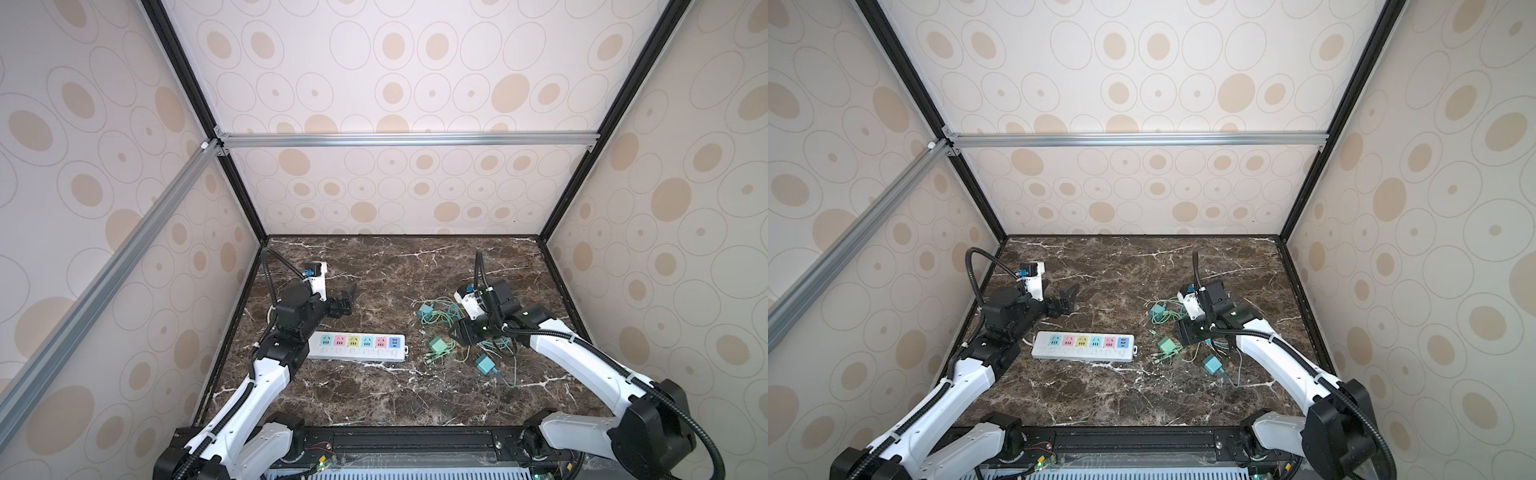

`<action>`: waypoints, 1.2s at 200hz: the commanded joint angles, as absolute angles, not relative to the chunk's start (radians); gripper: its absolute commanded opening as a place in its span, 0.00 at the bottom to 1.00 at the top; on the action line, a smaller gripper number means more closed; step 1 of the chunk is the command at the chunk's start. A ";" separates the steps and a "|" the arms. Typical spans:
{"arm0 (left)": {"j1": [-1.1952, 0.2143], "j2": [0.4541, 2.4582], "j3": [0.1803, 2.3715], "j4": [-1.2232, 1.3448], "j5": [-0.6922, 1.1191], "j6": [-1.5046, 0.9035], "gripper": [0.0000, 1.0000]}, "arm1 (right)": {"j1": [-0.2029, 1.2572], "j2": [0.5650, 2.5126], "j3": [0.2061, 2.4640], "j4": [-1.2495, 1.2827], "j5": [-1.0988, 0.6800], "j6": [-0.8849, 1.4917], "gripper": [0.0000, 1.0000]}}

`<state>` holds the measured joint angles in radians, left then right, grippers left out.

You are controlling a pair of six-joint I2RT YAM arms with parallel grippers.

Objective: Insert plugs into power strip
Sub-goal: Pick up the plug from the center of the table.

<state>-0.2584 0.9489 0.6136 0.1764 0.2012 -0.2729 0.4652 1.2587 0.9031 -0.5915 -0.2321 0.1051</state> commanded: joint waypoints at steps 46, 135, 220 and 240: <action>-0.264 0.922 0.606 0.173 0.232 -0.290 0.99 | 0.560 1.385 0.919 -0.574 -0.169 0.087 0.66; -0.264 0.925 0.595 0.185 0.233 -0.297 0.99 | 0.581 1.493 0.914 -0.498 -0.130 0.103 0.69; -0.264 0.928 0.592 0.188 0.240 -0.297 0.99 | 0.606 1.565 0.917 -0.460 -0.124 0.101 0.70; -0.264 0.931 0.591 0.189 0.244 -0.298 0.99 | 0.609 1.572 0.907 -0.462 -0.116 0.100 0.70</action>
<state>-0.2592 0.9348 0.5911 0.1776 0.2272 -0.2920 0.5972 1.5585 0.9031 -0.4553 -0.1307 0.1070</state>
